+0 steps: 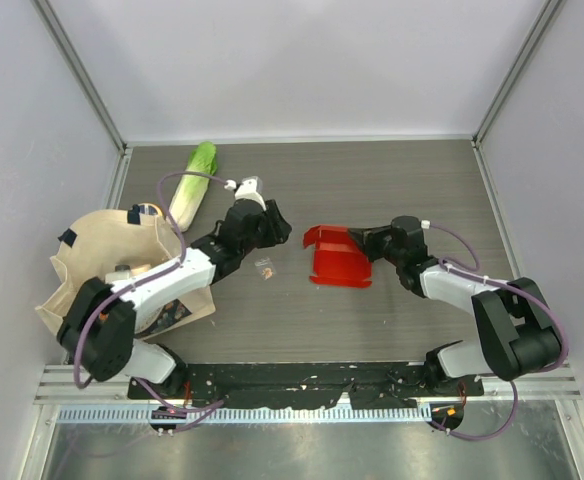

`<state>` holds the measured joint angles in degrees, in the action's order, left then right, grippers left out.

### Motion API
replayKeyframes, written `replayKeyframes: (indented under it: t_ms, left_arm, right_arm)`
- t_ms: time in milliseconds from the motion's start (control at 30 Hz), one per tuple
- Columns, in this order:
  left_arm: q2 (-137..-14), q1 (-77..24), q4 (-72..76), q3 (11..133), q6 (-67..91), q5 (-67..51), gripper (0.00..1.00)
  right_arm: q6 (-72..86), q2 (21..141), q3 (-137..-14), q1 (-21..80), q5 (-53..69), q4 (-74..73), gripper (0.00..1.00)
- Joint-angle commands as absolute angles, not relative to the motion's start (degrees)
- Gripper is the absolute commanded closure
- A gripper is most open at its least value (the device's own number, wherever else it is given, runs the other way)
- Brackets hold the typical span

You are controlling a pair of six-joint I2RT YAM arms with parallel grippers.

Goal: Fold the paper box

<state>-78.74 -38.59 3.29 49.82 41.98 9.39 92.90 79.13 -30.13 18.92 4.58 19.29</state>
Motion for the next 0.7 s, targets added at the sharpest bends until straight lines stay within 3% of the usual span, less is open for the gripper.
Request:
replayKeyframes:
  t_ms: [0,167,667]
  left_arm:
    - [-86.7,-37.6,1.6,52.4,34.2,9.6,0.53]
    - [-94.8,-37.7,7.1,55.8,30.7,4.8,0.59]
    - [-103.5,-39.5,18.4,59.5,23.8,1.2,0.61]
  right_arm:
    - [89.6,80.7,-27.8,17.5,6.7,27.8,0.99]
    - [89.5,79.6,-27.9,17.2,6.6,27.8,0.99]
    - [89.5,80.1,-27.8,17.0,6.6,27.6,0.99]
